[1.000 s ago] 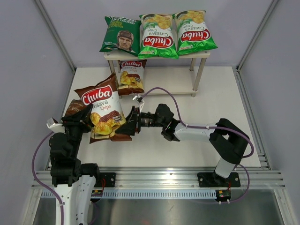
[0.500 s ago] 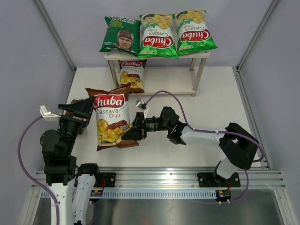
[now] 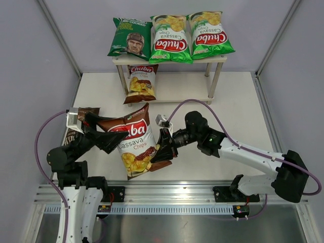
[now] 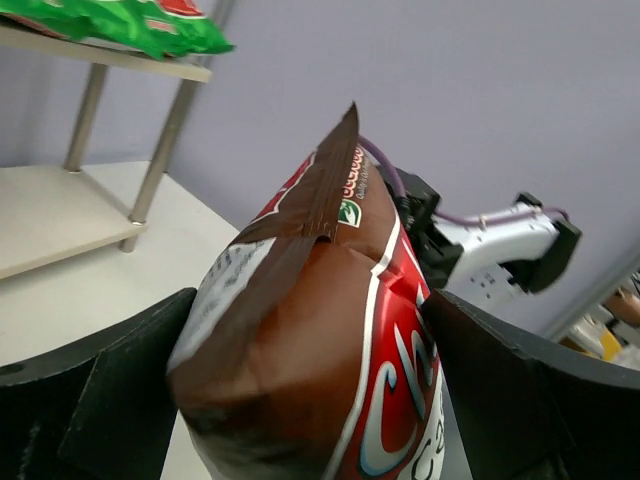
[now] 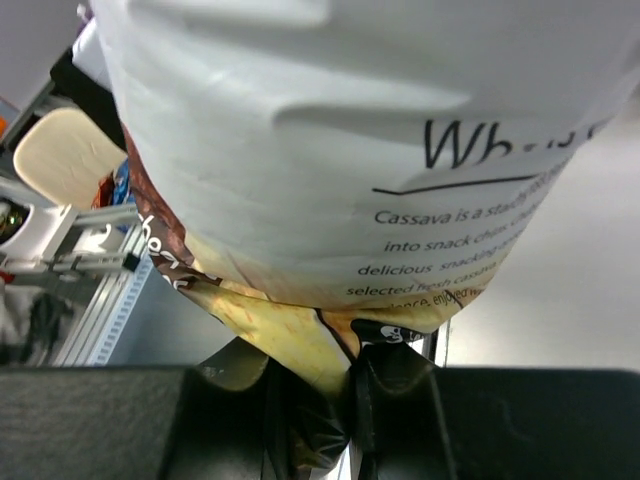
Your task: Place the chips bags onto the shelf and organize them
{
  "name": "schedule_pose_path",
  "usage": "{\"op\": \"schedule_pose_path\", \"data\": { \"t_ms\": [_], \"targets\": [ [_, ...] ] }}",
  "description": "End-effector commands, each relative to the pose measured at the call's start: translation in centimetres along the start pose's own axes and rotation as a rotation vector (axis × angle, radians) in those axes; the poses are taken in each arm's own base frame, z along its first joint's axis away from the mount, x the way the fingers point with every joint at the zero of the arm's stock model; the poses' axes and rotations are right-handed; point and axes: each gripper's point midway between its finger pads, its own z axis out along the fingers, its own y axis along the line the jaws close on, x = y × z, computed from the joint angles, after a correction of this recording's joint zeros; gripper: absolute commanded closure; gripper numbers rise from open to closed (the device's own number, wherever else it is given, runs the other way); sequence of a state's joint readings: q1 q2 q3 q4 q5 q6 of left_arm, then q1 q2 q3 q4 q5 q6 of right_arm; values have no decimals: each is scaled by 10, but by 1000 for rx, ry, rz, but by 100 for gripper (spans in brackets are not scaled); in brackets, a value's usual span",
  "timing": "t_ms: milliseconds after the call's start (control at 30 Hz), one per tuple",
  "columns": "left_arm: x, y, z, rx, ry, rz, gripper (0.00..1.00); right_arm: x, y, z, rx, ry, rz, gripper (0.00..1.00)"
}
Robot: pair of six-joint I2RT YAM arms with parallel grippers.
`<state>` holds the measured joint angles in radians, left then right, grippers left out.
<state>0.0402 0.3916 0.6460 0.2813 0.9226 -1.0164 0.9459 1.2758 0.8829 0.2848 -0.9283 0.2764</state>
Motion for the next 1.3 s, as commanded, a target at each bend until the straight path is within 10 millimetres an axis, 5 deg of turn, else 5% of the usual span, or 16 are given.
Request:
{"op": "schedule_pose_path", "data": {
  "t_ms": [0, 167, 267, 333, 433, 500, 600, 633, 667, 700, 733, 933, 1133, 1267],
  "targets": [
    [20, -51, -15, 235, 113, 144, 1, -19, 25, -15, -48, 26, -113, 88],
    [26, -59, -19, 282, 150, 144, 1, -20, 36, -23, -78, 36, -113, 87],
    [28, -53, -17, 259, 164, 155, 20, -25, 43, -24, -103, 51, -105, 86],
    [28, -45, -15, 220, 182, 124, 44, -24, 42, -25, -94, 63, -93, 85],
    [27, -43, -15, 197, 175, 141, 59, -27, 38, -26, -61, 61, -111, 80],
    [20, -36, -12, 136, 127, 139, 72, -28, 35, -27, -34, 52, -117, 73],
    [-3, -31, -9, 36, -1, 132, 82, -28, 28, -30, 33, 21, -136, 47],
    [-8, -29, -9, 14, -36, 112, 93, -27, 25, -32, 59, 11, -129, 36],
    [-12, -32, -10, 9, -72, 73, 98, -31, 17, -33, 105, -20, -149, 19],
    [-22, -35, -10, 6, -128, 75, 100, -35, 17, -36, 139, -43, -157, 3],
    [-26, -36, -11, 2, -159, 55, 100, -39, 14, -38, 172, -60, -153, 0],
    [-54, -39, -17, 11, -358, -44, 100, -65, -23, -67, 505, -282, 0, 1],
    [-87, -36, -22, 60, -550, -127, 100, -94, -15, -88, 544, -547, 144, 1],
    [-105, -46, -20, 143, -608, -124, 100, -113, 10, -89, 425, -644, 164, 1]
  ]
}}
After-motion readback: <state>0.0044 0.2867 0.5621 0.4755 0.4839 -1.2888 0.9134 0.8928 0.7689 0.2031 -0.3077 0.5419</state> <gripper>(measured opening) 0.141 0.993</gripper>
